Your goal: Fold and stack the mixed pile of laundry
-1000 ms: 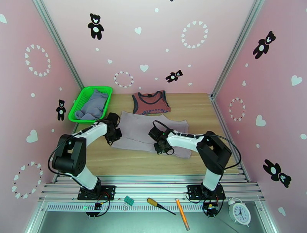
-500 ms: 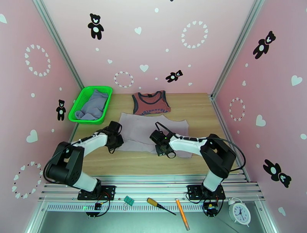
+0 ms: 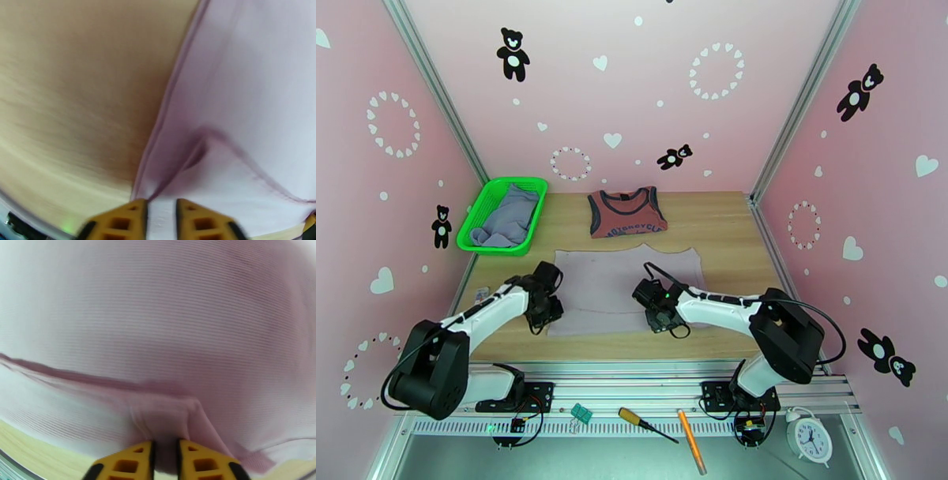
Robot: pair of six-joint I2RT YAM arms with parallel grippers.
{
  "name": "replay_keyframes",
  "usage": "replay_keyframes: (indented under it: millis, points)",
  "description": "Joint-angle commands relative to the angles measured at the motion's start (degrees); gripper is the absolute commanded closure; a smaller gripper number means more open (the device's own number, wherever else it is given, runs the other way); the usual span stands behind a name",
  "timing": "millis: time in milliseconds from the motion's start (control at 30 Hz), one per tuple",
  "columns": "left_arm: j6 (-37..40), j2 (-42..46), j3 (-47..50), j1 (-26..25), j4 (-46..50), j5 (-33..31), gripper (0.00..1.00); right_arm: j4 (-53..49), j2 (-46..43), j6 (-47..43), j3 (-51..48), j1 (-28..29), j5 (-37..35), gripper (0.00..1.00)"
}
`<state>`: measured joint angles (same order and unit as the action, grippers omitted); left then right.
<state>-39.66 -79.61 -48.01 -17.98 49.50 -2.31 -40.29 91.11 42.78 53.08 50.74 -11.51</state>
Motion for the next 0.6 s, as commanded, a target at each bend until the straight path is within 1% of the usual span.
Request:
replay_keyframes:
  millis: [0,100,133,233,333,433,500,567]
  points:
    - [4.18,-2.37,-13.28,0.56,5.19,-5.60,0.61,-7.70,-1.51,-7.78,9.51,-2.52,-2.26,0.64]
    - [7.19,-6.45,-23.36,2.23,7.73,-6.81,0.48,-8.72,-1.36,-14.81,16.05,-6.68,0.78,0.59]
    - [8.10,-8.51,-26.00,3.21,7.97,-6.30,0.47,-8.22,-0.68,-17.24,18.01,-8.51,2.57,0.58]
    - [10.35,-15.29,-30.92,6.16,6.63,-3.33,0.47,-6.52,3.29,-23.45,23.88,-13.72,7.73,0.58]
    - [11.08,-22.79,-33.97,9.01,3.92,-0.10,0.52,-5.68,9.18,-28.71,30.67,-17.16,11.14,0.58]
    - [10.77,-29.73,-36.50,11.22,0.52,4.10,0.54,-6.47,15.56,-31.57,37.45,-18.68,11.51,0.58]
    - [10.65,-33.53,-38.93,11.85,-0.67,5.54,0.54,-6.94,18.99,-32.68,40.79,-18.90,11.51,0.58]
    - [10.53,-36.46,-41.33,11.92,-1.33,5.56,0.55,-7.06,21.70,-33.16,42.87,-18.99,11.63,0.58]
